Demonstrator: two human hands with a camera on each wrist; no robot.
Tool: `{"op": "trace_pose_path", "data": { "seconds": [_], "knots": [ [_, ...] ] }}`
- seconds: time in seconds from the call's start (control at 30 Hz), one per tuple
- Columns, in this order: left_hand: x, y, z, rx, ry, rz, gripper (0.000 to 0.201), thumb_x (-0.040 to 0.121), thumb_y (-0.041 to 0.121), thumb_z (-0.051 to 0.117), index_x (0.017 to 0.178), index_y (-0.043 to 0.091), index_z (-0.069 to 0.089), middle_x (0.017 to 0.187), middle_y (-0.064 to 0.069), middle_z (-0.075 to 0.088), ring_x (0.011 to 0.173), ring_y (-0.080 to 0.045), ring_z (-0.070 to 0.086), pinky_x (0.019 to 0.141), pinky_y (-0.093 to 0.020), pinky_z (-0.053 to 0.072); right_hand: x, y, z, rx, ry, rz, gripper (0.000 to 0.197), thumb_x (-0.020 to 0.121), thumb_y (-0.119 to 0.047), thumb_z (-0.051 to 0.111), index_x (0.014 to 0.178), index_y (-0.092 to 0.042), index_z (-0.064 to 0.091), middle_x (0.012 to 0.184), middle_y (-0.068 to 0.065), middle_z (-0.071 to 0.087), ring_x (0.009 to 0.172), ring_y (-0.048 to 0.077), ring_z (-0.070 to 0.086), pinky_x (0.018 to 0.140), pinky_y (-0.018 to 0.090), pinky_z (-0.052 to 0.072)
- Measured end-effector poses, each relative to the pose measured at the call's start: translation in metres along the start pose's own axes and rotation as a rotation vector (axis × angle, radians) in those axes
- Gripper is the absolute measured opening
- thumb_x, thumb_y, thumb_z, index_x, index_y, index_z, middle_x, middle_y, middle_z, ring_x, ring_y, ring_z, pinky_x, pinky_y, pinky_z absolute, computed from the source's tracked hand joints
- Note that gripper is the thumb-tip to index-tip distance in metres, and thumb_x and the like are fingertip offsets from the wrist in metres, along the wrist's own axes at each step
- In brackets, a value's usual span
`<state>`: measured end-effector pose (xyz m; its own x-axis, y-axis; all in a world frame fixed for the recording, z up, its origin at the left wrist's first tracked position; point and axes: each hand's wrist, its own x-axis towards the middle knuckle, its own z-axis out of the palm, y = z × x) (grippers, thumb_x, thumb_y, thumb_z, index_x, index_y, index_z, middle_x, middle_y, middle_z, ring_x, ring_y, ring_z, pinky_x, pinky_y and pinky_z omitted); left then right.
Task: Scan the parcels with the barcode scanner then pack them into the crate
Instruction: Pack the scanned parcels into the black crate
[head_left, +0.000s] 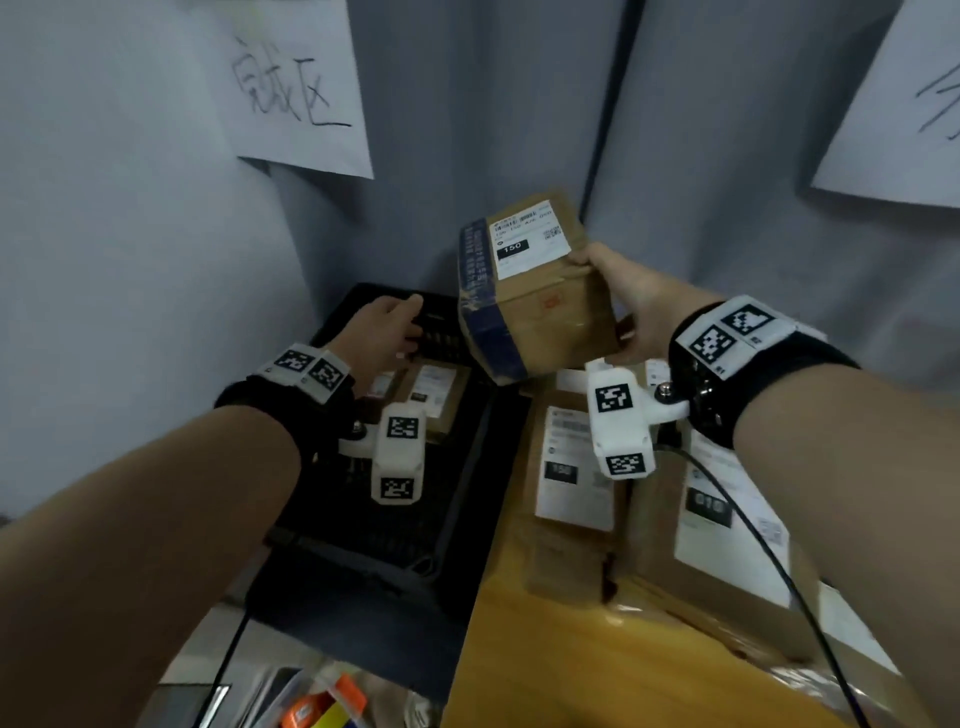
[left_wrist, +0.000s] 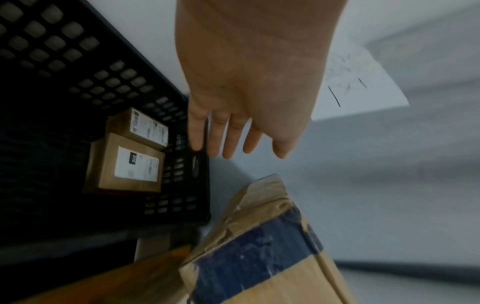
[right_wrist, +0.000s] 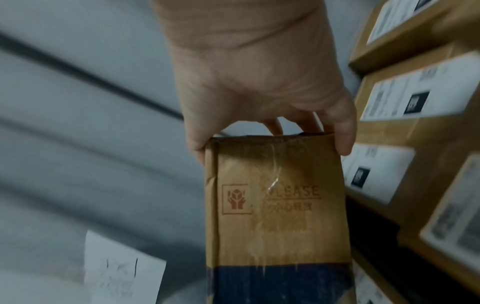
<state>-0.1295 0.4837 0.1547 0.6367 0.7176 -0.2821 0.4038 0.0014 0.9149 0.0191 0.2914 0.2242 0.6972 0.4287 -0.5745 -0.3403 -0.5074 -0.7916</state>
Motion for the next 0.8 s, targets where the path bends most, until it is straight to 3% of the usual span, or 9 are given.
{"op": "trace_pose_path", "data": {
  "seconds": [0.13,0.2,0.27,0.37,0.47,0.6,0.67,0.73,0.8],
  "knots": [
    [0.007,-0.028,-0.055,-0.058,-0.080,-0.217,0.069,0.087,0.069,0.043,0.133,0.019,0.047,0.119,-0.003,0.058,0.097,-0.019,0.059,0.069,-0.032,0.050,0.015,-0.005,0.079,-0.003,-0.111,0.031,0.047,0.077,-0.056,0.065,0.103,-0.018,0.057,0.104,0.009,0.062,0.091,0.025,0.059,0.094,0.046,0.048],
    [0.012,-0.050,-0.078,-0.060,-0.116,-0.290,0.074,0.081,0.074,0.046,0.136,0.024,0.045,0.119,-0.006,0.060,0.095,-0.022,0.061,0.065,-0.032,0.048,0.027,0.004,0.121,0.009,-0.177,0.057,0.045,0.075,-0.055,0.067,0.101,-0.021,0.057,0.104,0.008,0.063,0.092,0.025,0.060,0.089,0.043,0.049],
    [0.021,-0.073,-0.093,-0.096,-0.145,-0.349,0.061,0.085,0.068,0.047,0.131,0.027,0.046,0.106,-0.004,0.062,0.090,-0.023,0.062,0.067,-0.034,0.048,0.043,0.023,0.158,0.025,-0.240,0.099,0.042,0.076,-0.054,0.067,0.101,-0.023,0.057,0.103,0.006,0.063,0.095,0.024,0.060,0.089,0.044,0.050],
    [0.034,-0.112,-0.108,-0.085,-0.060,-0.386,0.042,0.090,0.049,0.053,0.124,0.023,0.049,0.100,-0.004,0.061,0.093,-0.024,0.060,0.076,-0.035,0.048,0.067,0.062,0.203,0.032,-0.291,0.180,0.048,0.076,-0.052,0.068,0.113,-0.024,0.057,0.107,0.006,0.064,0.098,0.024,0.061,0.094,0.044,0.049],
    [0.051,-0.151,-0.122,0.233,-0.012,-0.317,0.029,0.090,0.035,0.055,0.105,0.010,0.059,0.094,-0.011,0.061,0.080,-0.023,0.059,0.065,-0.029,0.042,0.092,0.097,0.230,0.005,-0.275,0.260,0.052,0.074,-0.045,0.071,0.119,-0.023,0.056,0.111,0.007,0.063,0.101,0.027,0.059,0.091,0.045,0.049],
    [0.071,-0.191,-0.134,0.401,0.036,-0.306,0.047,0.093,0.033,0.055,0.133,0.009,0.047,0.129,-0.011,0.052,0.112,-0.027,0.054,0.088,-0.030,0.044,0.128,0.130,0.257,-0.031,-0.312,0.357,0.043,0.077,-0.036,0.074,0.113,-0.018,0.062,0.110,0.010,0.065,0.100,0.030,0.061,0.086,0.045,0.052],
    [0.079,-0.202,-0.136,0.401,0.015,-0.304,0.046,0.096,0.029,0.052,0.135,0.008,0.044,0.131,-0.012,0.051,0.109,-0.023,0.051,0.085,-0.026,0.040,0.147,0.141,0.269,-0.086,-0.319,0.392,0.043,0.076,-0.033,0.076,0.112,-0.014,0.064,0.109,0.012,0.066,0.097,0.031,0.063,0.080,0.044,0.055],
    [0.088,-0.212,-0.138,0.411,-0.002,-0.294,0.043,0.097,0.028,0.050,0.135,0.008,0.044,0.131,-0.012,0.052,0.104,-0.019,0.050,0.085,-0.025,0.038,0.166,0.149,0.280,-0.139,-0.324,0.399,0.051,0.069,-0.028,0.080,0.115,-0.012,0.064,0.111,0.015,0.066,0.098,0.034,0.064,0.084,0.051,0.056],
    [0.098,-0.217,-0.140,0.429,-0.013,-0.286,0.043,0.098,0.028,0.049,0.136,0.008,0.043,0.132,-0.012,0.052,0.109,-0.020,0.050,0.085,-0.024,0.038,0.188,0.154,0.287,-0.197,-0.344,0.410,0.055,0.063,-0.025,0.082,0.113,-0.010,0.065,0.111,0.016,0.066,0.095,0.033,0.065,0.079,0.047,0.058]
  ]
}}
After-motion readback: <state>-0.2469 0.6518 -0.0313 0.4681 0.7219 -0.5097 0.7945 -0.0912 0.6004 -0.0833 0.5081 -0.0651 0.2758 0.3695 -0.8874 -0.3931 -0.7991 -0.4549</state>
